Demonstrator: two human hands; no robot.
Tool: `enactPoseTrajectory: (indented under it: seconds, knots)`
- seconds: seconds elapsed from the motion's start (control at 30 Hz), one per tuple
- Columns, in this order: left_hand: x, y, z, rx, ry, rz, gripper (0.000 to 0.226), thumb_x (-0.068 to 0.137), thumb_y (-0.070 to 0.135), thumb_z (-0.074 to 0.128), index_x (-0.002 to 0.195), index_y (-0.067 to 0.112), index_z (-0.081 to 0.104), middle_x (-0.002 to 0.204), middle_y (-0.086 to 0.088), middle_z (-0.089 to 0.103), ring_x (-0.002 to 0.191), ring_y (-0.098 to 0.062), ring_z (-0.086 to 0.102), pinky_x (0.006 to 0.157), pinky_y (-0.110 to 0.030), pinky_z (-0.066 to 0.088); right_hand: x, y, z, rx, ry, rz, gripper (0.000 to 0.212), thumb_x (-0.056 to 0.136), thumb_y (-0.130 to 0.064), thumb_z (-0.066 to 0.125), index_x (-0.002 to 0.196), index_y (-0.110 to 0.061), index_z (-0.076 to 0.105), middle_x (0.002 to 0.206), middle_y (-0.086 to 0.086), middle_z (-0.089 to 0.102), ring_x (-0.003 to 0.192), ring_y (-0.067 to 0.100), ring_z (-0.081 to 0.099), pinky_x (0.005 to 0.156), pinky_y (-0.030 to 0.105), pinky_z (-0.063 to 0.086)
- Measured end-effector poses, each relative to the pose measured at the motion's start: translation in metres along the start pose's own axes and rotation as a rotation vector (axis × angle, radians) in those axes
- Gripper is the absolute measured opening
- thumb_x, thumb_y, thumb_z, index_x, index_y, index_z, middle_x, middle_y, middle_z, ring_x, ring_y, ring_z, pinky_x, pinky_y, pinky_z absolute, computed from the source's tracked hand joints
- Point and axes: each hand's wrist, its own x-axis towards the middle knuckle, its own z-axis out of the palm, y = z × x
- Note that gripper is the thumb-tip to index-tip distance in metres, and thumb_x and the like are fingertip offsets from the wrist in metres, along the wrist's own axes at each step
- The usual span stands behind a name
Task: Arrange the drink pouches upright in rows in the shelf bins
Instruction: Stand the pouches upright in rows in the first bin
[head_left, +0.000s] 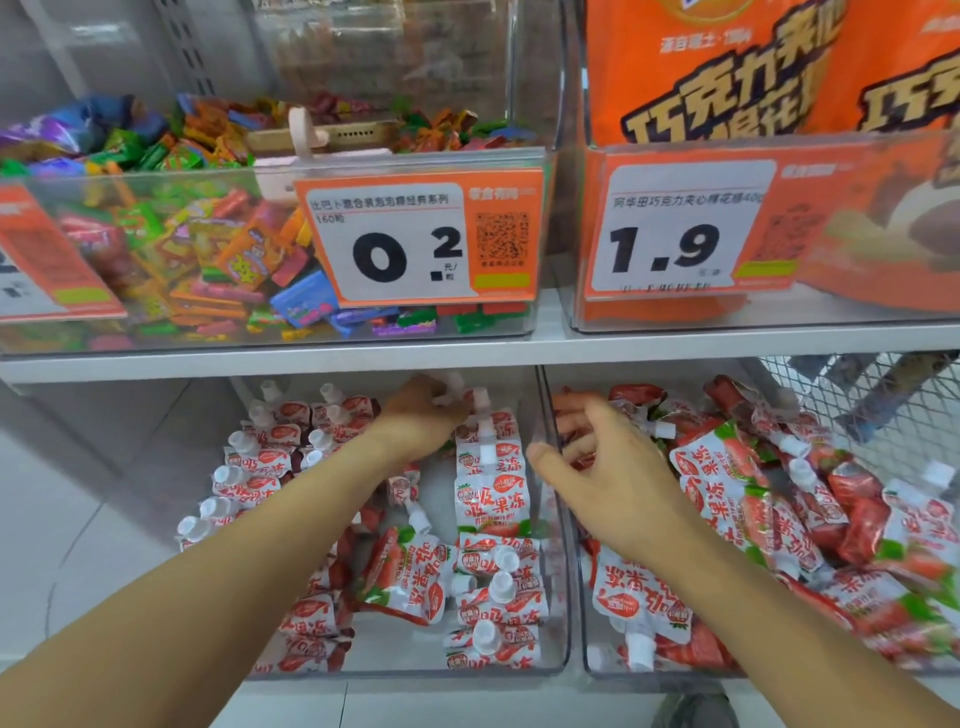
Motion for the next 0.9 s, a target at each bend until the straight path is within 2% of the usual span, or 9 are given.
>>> enactPoseTrajectory:
  seconds: [0.1,0.2,0.3,0.4,0.57,0.63,0.7,0.77,0.9]
  knots:
    - [0.001,0.007,0.000,0.090,-0.114,0.138,0.023,0.099,0.037,0.047,0.110,0.022,0.061,0.105,0.001,0.063,0.090,-0.016,0.058,0.072,-0.027,0.042,0.000,-0.001,-0.001,-0.001,-0.001,0.003,0.034,0.093,-0.051,0.056,0.109,-0.035,0.031,0.108,-0.010,0.053,0.079,-0.011,0.048,0.056,0.007,0.033]
    - [-0.004,0.016,-0.001,0.169,-0.197,0.216,0.022,0.102,0.036,0.039,0.096,0.026,0.058,0.092,0.002,0.064,0.083,-0.020,0.061,0.071,-0.031,0.048,-0.001,-0.001,-0.001,-0.001,-0.011,-0.001,0.032,0.093,-0.051,0.056,0.109,-0.035,0.033,0.108,-0.010,0.052,0.080,-0.011,0.048,0.057,0.006,0.032]
    - [-0.014,0.014,-0.004,0.136,-0.298,0.230,0.031,0.101,0.045,0.035,0.103,0.024,0.058,0.089,0.003,0.061,0.078,-0.016,0.057,0.068,-0.028,0.047,0.000,0.002,0.000,0.005,-0.009,-0.012,0.029,0.093,-0.051,0.057,0.108,-0.035,0.036,0.107,-0.011,0.053,0.080,-0.012,0.049,0.057,0.005,0.035]
    - [-0.023,0.005,-0.006,0.186,-0.357,0.310,0.022,0.100,0.046,0.035,0.104,0.034,0.053,0.087,0.012,0.058,0.079,-0.012,0.052,0.069,-0.024,0.041,0.001,0.003,0.001,0.016,0.001,-0.035,0.028,0.092,-0.048,0.058,0.105,-0.035,0.038,0.106,-0.008,0.055,0.081,-0.009,0.051,0.058,0.007,0.033]
    - [-0.036,0.001,-0.006,0.240,-0.356,0.364,0.022,0.100,0.049,0.031,0.111,0.040,0.048,0.100,0.011,0.063,0.087,-0.009,0.058,0.080,-0.027,0.047,0.001,0.003,0.004,0.011,0.014,-0.042,0.038,0.091,-0.045,0.061,0.120,-0.033,0.039,0.118,-0.010,0.045,0.094,0.001,0.054,0.073,0.017,0.038]
    - [-0.040,0.001,-0.008,0.266,-0.355,0.387,0.027,0.100,0.048,0.031,0.119,0.039,0.047,0.105,0.014,0.062,0.093,-0.009,0.059,0.081,-0.024,0.045,0.000,-0.003,0.001,-0.057,0.135,-0.164,0.051,0.088,-0.038,0.066,0.132,-0.031,0.041,0.116,-0.014,0.036,0.104,0.003,0.044,0.085,0.017,0.034]
    - [-0.045,0.002,-0.009,0.284,-0.365,0.394,0.033,0.101,0.046,0.031,0.129,0.037,0.046,0.110,0.018,0.058,0.097,-0.004,0.055,0.081,-0.019,0.039,0.008,-0.016,-0.005,-0.163,0.189,-0.361,0.045,0.087,-0.033,0.066,0.130,-0.025,0.054,0.110,-0.011,0.051,0.102,0.008,0.049,0.085,0.023,0.039]
    - [-0.046,0.002,-0.012,0.263,-0.400,0.345,0.038,0.101,0.044,0.032,0.137,0.036,0.044,0.114,0.019,0.055,0.103,-0.001,0.051,0.087,-0.017,0.036,0.026,-0.029,-0.007,-0.294,0.056,-0.445,0.032,0.089,-0.036,0.060,0.118,-0.023,0.063,0.106,-0.004,0.067,0.096,0.017,0.061,0.083,0.032,0.051]
    - [-0.038,-0.012,-0.024,0.225,-0.417,0.307,0.038,0.101,0.032,0.043,0.138,0.033,0.047,0.136,0.011,0.054,0.120,-0.009,0.052,0.104,-0.027,0.039,0.063,-0.048,0.017,-0.676,-0.290,-0.417,0.041,0.087,-0.054,0.055,0.111,-0.021,0.060,0.104,0.004,0.066,0.088,0.023,0.062,0.079,0.037,0.055]
